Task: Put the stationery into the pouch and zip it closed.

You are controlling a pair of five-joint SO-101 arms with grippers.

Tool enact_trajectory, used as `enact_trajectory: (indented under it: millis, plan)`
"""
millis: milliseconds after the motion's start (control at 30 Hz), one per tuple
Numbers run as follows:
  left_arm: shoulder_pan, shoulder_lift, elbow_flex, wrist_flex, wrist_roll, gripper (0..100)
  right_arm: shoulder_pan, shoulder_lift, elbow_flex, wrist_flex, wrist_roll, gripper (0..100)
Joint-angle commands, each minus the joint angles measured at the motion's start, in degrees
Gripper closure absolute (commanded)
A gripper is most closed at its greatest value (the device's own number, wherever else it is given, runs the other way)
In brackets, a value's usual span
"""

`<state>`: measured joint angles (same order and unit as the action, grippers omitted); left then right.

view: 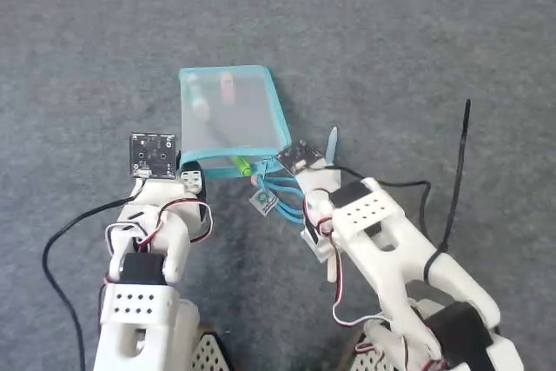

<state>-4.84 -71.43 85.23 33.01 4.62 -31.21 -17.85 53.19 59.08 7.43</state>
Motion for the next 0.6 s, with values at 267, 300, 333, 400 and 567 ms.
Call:
enact_trajectory:
  millis: [267, 300, 333, 400, 567]
  plan:
    - [-0.53, -0.26, -1.63, -1.05, -0.35, 99, 2.86, 9.54, -4.4, -1.63, 0.09, 87.4]
    - [-0.53, -0.26, -1.63, -1.05, -0.35, 99, 4.97, 10.59, -5.54, -1.45, 0.09, 89.2]
    - [-0.53, -0.26, -1.63, -1.05, -0.35, 99, 7.34, 11.38, -6.59, -1.45, 0.09, 91.3]
    - [-0.53, -0.26, -1.63, -1.05, -0.35, 99, 12.44, 12.26, -9.23, -1.27, 2.02, 95.2]
    - [-0.26, -0.26, -1.71, -1.14, -0.35, 99, 22.29, 12.44, -16.62, -0.66, 6.77, 98.0]
